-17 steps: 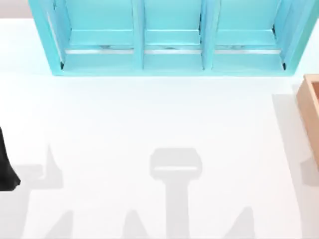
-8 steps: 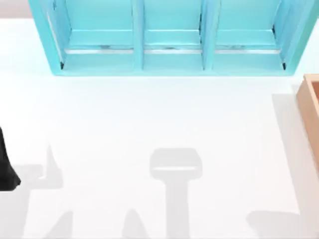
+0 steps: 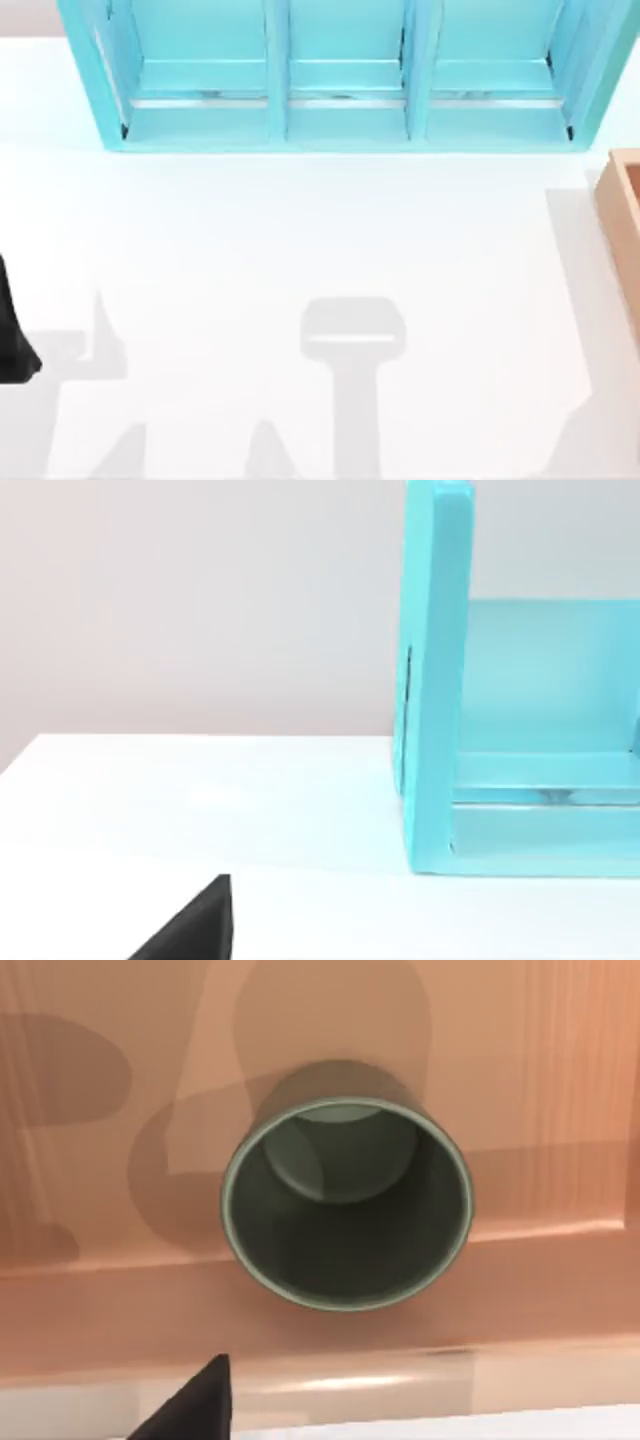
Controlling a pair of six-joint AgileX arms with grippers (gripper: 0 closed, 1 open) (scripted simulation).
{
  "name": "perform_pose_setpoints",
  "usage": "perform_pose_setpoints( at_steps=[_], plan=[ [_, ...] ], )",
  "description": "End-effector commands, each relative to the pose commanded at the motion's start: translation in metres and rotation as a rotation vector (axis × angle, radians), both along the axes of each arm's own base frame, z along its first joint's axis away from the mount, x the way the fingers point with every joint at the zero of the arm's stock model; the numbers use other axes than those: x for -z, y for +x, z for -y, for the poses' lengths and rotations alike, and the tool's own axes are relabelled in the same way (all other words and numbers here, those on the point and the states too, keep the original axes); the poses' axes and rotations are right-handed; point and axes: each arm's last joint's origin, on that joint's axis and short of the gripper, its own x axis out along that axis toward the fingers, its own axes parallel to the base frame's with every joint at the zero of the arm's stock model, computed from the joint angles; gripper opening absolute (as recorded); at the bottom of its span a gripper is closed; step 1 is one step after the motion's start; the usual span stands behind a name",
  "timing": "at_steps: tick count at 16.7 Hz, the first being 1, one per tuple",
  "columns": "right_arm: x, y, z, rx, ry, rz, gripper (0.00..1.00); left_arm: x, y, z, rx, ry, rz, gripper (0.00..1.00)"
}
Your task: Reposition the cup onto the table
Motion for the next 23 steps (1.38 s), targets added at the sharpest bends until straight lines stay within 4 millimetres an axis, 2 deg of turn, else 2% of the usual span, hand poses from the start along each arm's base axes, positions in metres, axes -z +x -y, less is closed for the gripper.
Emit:
perform_pose_setpoints(
  at_steps=[7, 12, 17, 20, 23],
  plan=[
    [0.004, 0.002, 0.0, 0.0, 0.004, -0.006, 1.0, 0.0, 0.0, 0.0, 0.0, 0.0, 0.0, 1.0],
    [0.046, 0.015, -0.004, 0.0, 0.004, -0.006, 1.0, 0.0, 0.0, 0.0, 0.0, 0.0, 0.0, 1.0],
    [0.087, 0.008, -0.001, 0.001, 0.004, -0.006, 1.0, 0.0, 0.0, 0.0, 0.0, 0.0, 0.0, 1.0],
    [0.099, 0.001, 0.001, 0.001, 0.004, -0.006, 1.0, 0.0, 0.0, 0.0, 0.0, 0.0, 0.0, 1.0],
    [0.1, 0.0, 0.001, 0.001, 0.003, -0.005, 1.0, 0.0, 0.0, 0.0, 0.0, 0.0, 0.0, 1.0]
  ],
)
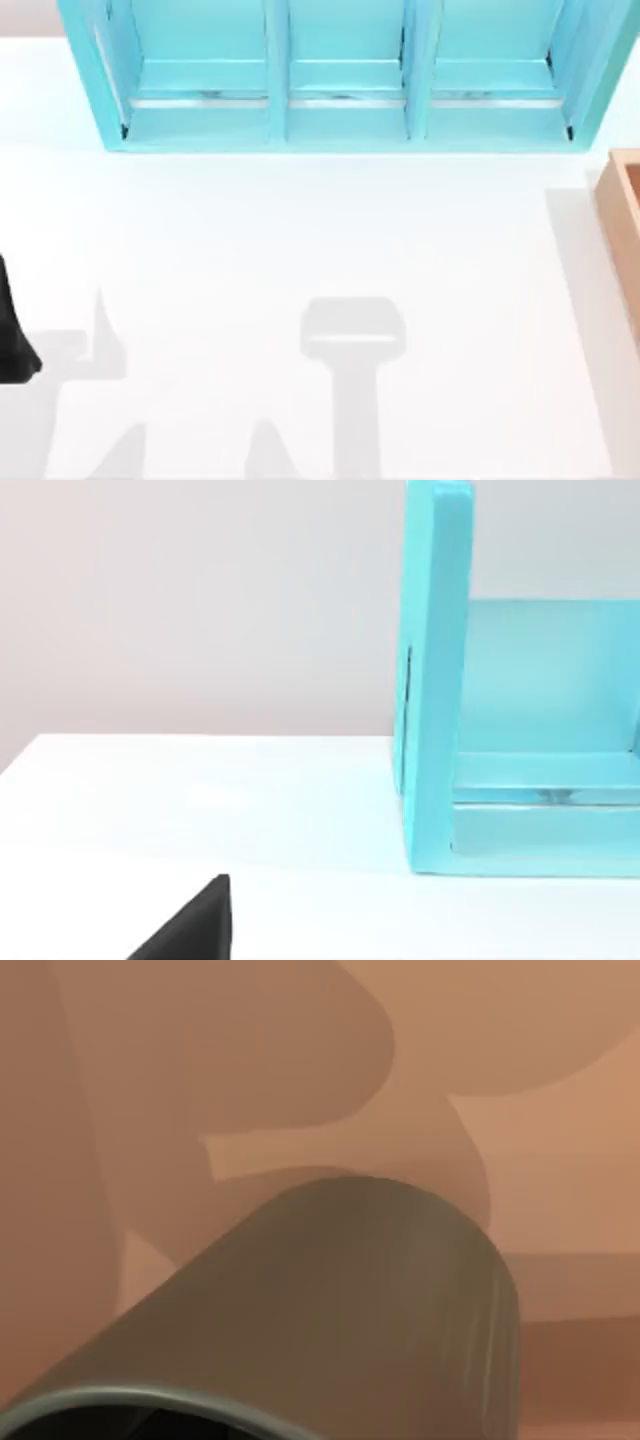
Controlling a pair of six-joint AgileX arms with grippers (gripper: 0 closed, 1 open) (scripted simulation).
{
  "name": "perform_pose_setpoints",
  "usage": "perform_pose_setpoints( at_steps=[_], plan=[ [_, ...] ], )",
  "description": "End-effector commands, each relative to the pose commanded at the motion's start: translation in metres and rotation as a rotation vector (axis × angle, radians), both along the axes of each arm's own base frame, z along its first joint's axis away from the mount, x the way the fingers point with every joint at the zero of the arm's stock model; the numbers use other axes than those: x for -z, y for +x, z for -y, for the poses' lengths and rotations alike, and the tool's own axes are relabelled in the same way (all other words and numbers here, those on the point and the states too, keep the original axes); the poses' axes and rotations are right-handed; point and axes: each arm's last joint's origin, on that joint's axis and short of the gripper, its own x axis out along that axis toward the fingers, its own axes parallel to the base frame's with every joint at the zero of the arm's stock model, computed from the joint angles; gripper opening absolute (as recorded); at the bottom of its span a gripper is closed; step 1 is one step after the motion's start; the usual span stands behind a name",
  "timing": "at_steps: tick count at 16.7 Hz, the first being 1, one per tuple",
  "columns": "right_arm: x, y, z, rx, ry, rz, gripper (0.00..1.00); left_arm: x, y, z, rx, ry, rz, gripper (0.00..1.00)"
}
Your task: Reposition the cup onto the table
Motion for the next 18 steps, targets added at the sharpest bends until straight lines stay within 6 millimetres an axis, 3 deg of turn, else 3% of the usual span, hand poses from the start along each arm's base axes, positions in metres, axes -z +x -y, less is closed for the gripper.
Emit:
perform_pose_setpoints(
  at_steps=[1, 14, 18],
  plan=[
    [0.0, 0.0, 0.0, 0.0, 0.0, 0.0, 1.0, 0.0, 0.0, 0.0, 0.0, 0.0, 0.0, 1.0],
    [0.0, 0.0, 0.0, 0.0, 0.0, 0.0, 0.02, 0.0, 0.0, 0.0, 0.0, 0.0, 0.0, 1.0],
    [0.0, 0.0, 0.0, 0.0, 0.0, 0.0, 0.0, 0.0, 0.0, 0.0, 0.0, 0.0, 0.0, 1.0]
  ],
)
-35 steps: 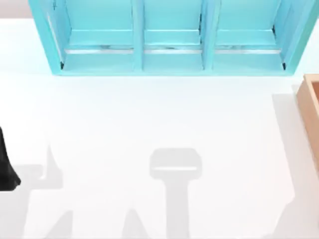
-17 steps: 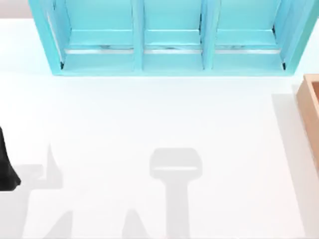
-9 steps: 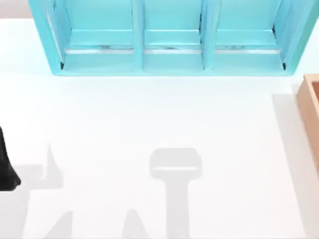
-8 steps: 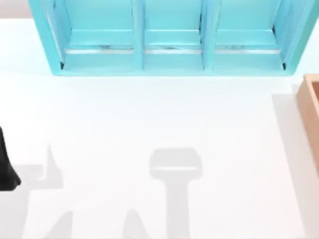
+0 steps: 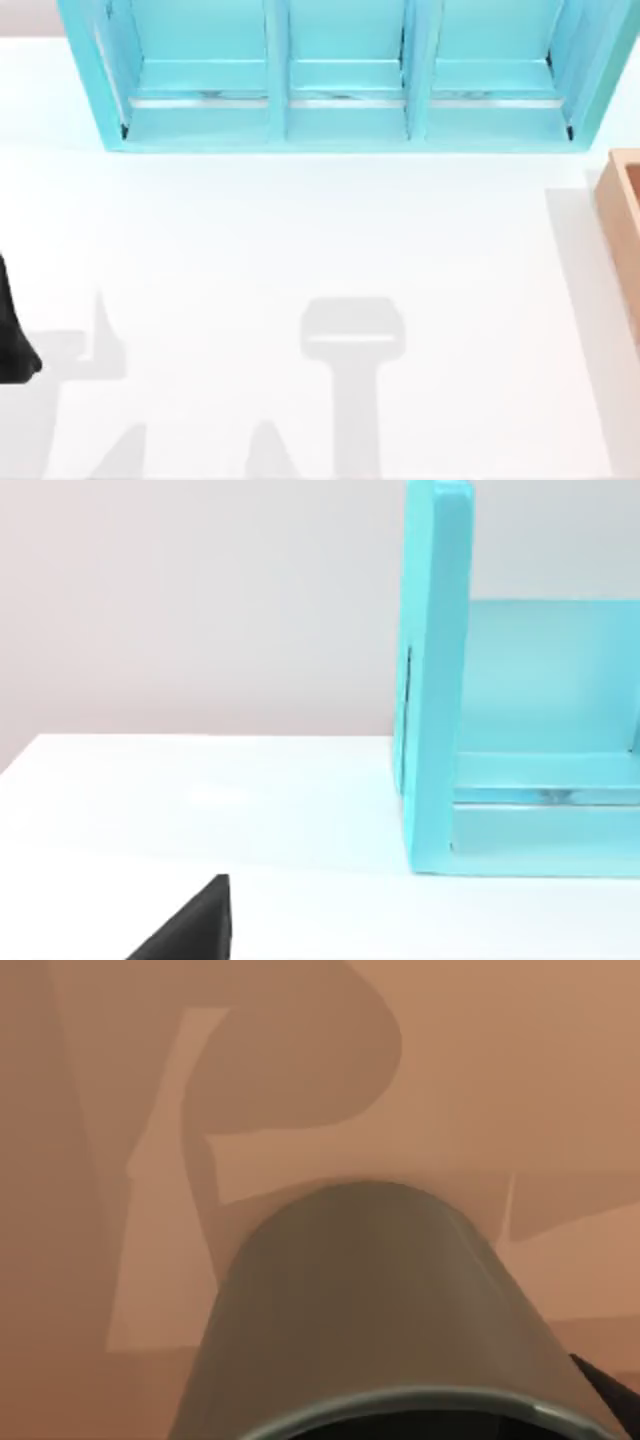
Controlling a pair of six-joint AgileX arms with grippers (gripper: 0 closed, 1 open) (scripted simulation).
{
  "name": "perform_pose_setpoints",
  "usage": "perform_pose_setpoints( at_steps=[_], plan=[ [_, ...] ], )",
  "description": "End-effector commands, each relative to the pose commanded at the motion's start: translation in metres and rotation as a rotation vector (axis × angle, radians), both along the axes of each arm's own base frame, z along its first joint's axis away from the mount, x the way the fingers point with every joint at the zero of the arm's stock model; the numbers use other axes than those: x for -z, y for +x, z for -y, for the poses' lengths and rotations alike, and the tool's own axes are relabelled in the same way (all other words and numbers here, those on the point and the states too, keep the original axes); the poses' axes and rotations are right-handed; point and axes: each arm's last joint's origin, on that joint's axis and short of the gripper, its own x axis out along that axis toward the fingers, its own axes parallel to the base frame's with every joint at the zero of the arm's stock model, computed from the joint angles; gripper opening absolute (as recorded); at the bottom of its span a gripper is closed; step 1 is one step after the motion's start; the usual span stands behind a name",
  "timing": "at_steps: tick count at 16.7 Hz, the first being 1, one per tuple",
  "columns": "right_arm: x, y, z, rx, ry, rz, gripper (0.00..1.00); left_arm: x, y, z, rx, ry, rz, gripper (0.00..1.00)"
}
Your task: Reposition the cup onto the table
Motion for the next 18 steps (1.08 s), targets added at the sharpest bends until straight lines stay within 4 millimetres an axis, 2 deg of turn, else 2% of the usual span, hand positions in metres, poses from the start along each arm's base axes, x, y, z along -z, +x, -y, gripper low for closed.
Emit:
perform_pose_setpoints(
  at_steps=[6, 8, 13, 18],
  plan=[
    [-0.001, 0.001, 0.0, 0.0, -0.001, 0.001, 0.0, 0.0, 0.0, 0.0, 0.0, 0.0, 0.0, 1.0],
    [-0.008, 0.005, -0.005, 0.001, -0.004, 0.007, 0.0, 0.0, 0.0, 0.0, 0.0, 0.0, 0.0, 1.0],
    [-0.046, 0.014, -0.042, 0.012, -0.002, -0.003, 0.0, 0.0, 0.0, 0.0, 0.0, 0.0, 0.0, 1.0],
    [-0.088, 0.006, -0.088, 0.006, -0.002, -0.009, 0.0, 0.0, 0.0, 0.0, 0.0, 0.0, 0.0, 1.0]
  ],
)
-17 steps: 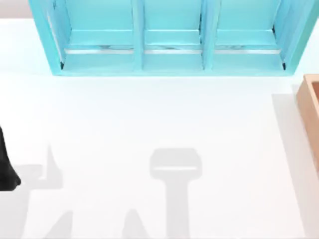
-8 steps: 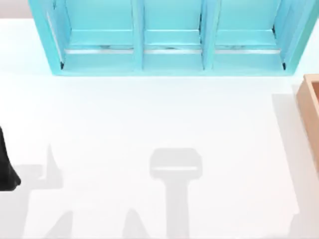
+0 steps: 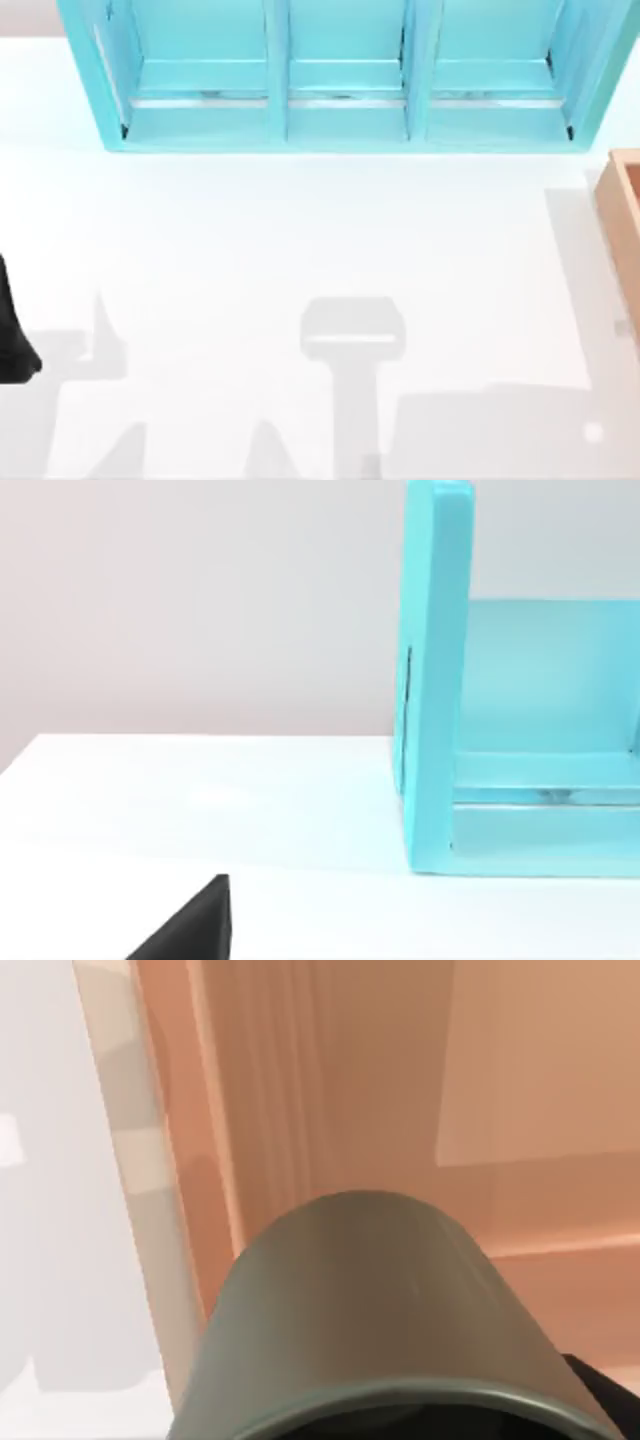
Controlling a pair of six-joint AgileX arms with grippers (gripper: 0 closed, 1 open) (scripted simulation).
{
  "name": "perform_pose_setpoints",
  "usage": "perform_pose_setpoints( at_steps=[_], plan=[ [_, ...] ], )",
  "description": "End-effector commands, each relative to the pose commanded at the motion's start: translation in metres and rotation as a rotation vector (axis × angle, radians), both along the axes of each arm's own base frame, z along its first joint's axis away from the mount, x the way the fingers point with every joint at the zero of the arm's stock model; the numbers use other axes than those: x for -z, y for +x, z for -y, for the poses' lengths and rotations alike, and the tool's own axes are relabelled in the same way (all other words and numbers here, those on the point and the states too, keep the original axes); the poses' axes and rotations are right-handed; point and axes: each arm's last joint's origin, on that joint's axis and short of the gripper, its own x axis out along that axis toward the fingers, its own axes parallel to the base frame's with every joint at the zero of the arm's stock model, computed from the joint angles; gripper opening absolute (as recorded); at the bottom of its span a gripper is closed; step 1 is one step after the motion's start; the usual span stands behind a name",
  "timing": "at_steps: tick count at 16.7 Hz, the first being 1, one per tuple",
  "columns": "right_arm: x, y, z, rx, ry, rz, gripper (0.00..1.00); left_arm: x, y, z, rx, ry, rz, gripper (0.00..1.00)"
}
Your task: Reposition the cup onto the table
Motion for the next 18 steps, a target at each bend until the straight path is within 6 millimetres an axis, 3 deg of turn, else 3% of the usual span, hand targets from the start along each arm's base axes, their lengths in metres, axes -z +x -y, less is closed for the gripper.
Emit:
perform_pose_setpoints(
  at_steps=[3, 8, 11, 14, 18],
  plan=[
    [-0.012, -0.005, -0.012, -0.006, 0.002, 0.01, 0.0, 0.0, 0.0, 0.0, 0.0, 0.0, 0.0, 1.0],
    [-0.011, -0.004, -0.012, -0.002, 0.004, 0.004, 0.0, 0.0, 0.0, 0.0, 0.0, 0.0, 0.0, 1.0],
    [-0.018, 0.01, -0.023, -0.002, -0.003, 0.014, 0.0, 0.0, 0.0, 0.0, 0.0, 0.0, 0.0, 1.0],
    [-0.029, 0.039, -0.056, -0.005, -0.011, 0.024, 0.0, 0.0, 0.0, 0.0, 0.0, 0.0, 0.0, 1.0],
    [-0.039, 0.075, -0.135, -0.025, -0.017, 0.026, 0.0, 0.0, 0.0, 0.0, 0.0, 0.0, 0.0, 1.0]
  ],
)
